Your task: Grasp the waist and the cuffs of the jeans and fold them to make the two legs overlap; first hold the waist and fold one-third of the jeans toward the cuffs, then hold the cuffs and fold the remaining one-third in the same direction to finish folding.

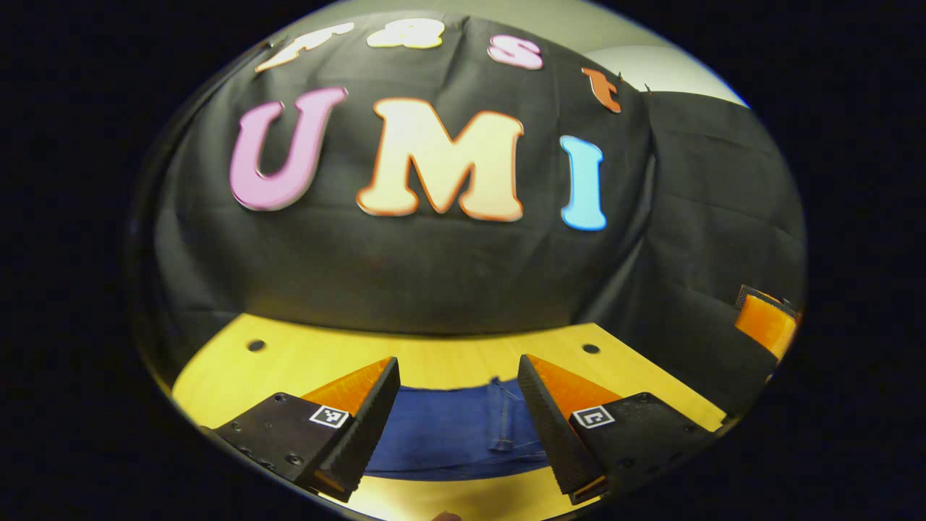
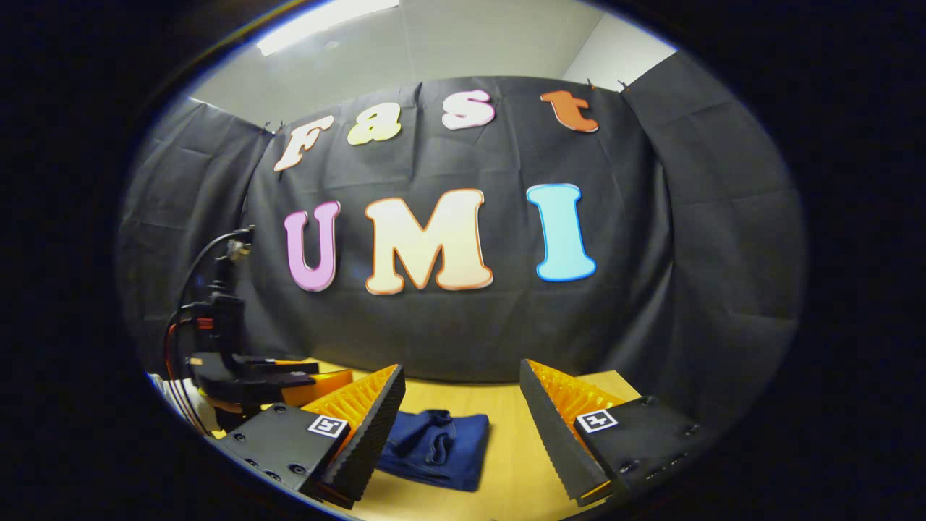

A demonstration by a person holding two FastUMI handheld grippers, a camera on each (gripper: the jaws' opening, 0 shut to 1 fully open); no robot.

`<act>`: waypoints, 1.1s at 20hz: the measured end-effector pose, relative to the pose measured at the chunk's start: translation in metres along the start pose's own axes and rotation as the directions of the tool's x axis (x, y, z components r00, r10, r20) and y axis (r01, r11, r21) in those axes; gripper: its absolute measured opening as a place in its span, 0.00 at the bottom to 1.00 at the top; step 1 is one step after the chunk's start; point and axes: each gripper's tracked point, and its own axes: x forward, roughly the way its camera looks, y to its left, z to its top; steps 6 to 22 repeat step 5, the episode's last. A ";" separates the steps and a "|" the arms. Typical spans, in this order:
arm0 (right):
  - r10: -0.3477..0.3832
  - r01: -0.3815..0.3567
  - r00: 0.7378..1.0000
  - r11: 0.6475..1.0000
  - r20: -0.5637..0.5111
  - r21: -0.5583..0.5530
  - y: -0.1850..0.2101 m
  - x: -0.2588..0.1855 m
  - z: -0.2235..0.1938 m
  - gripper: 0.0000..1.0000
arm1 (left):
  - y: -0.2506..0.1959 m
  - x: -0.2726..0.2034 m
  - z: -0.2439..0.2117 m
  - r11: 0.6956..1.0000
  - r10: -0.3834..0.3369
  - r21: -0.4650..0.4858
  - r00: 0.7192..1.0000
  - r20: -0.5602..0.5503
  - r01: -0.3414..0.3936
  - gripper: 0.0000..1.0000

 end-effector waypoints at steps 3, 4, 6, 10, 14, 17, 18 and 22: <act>0.008 -0.010 0.998 0.999 0.061 0.033 0.032 -0.004 0.022 0.98 | 0.038 -0.046 0.026 0.992 0.096 0.077 0.992 0.081 -0.102 0.95; 0.002 -0.005 0.997 1.000 0.081 0.030 0.039 -0.005 0.028 0.99 | 0.046 -0.059 0.033 0.988 0.116 0.091 0.988 0.098 -0.125 0.94; -0.011 0.009 0.995 1.000 0.100 0.018 0.045 -0.008 0.036 0.99 | 0.051 -0.074 0.039 0.985 0.132 0.098 0.983 0.124 -0.145 0.94; -0.011 0.009 0.995 1.000 0.100 0.018 0.045 -0.008 0.036 0.99 | 0.051 -0.074 0.039 0.985 0.132 0.098 0.983 0.124 -0.145 0.94; -0.011 0.009 0.995 1.000 0.100 0.018 0.045 -0.008 0.036 0.99 | 0.051 -0.074 0.039 0.985 0.132 0.098 0.983 0.124 -0.145 0.94; -0.011 0.009 0.995 1.000 0.100 0.018 0.045 -0.008 0.036 0.99 | 0.051 -0.074 0.039 0.985 0.132 0.098 0.983 0.124 -0.145 0.94; -0.011 0.009 0.995 1.000 0.100 0.018 0.045 -0.008 0.036 0.99 | 0.051 -0.074 0.039 0.985 0.132 0.098 0.983 0.124 -0.145 0.94; -0.011 0.009 0.995 1.000 0.100 0.018 0.045 -0.008 0.036 0.99 | 0.051 -0.074 0.039 0.985 0.132 0.098 0.983 0.124 -0.145 0.94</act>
